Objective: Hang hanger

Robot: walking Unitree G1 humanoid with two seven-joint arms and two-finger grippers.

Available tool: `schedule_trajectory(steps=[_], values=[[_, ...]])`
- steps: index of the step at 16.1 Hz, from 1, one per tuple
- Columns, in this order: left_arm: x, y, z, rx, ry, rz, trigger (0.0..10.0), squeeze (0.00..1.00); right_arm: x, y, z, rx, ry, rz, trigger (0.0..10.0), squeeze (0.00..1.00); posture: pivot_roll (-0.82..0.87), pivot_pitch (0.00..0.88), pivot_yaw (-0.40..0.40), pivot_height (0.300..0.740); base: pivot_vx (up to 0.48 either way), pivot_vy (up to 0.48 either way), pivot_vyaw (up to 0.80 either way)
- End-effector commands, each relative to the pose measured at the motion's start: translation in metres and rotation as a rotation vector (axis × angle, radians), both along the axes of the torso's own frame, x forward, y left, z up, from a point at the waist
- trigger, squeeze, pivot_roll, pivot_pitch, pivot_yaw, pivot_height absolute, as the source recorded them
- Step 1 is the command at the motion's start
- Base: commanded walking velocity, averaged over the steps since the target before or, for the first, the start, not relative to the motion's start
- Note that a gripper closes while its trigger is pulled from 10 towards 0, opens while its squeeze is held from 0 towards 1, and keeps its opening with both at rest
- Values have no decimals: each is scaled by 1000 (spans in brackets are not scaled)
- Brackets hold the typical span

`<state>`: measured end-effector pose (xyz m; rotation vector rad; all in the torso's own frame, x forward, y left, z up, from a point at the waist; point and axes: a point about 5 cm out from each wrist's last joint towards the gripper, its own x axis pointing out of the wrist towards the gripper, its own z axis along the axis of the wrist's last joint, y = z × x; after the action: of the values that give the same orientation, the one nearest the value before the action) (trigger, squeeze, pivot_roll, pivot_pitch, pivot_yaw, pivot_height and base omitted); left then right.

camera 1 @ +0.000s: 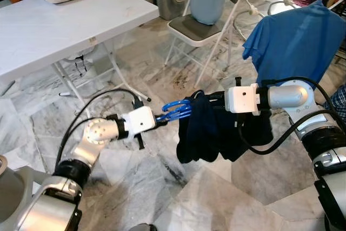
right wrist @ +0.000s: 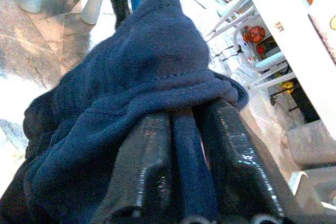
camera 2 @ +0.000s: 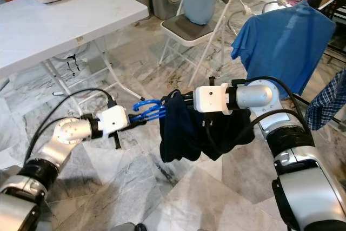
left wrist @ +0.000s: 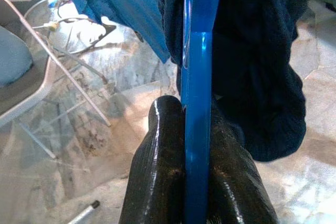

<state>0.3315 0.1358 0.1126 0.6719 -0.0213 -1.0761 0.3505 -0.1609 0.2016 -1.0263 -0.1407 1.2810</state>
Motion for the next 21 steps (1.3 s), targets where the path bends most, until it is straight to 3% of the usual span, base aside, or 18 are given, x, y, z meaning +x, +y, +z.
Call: schedule_trajectory(steps=[1,8,13,17,21], values=[[-2,2,-3,4,16,-7,0,0,3,4,12,27,-28,8,10000,1000,-128,68,72,740,0,0,0],[-21,-11,-24,-164,110,60,0,0,12,-2,12,10,-105,-92,10000,1000,-125,78,72,740,0,0,0],[-27,-12,-29,-275,133,190,0,0,19,-1,9,21,-145,-166,10000,1000,-114,76,68,740,0,0,0],[-24,-5,-33,-309,144,316,0,0,18,0,5,12,-132,-168,10000,1000,-114,75,72,740,0,0,0],[-12,0,-26,-417,146,496,0,0,13,-2,-7,-58,-76,-128,10000,1000,-112,76,74,740,0,0,0]])
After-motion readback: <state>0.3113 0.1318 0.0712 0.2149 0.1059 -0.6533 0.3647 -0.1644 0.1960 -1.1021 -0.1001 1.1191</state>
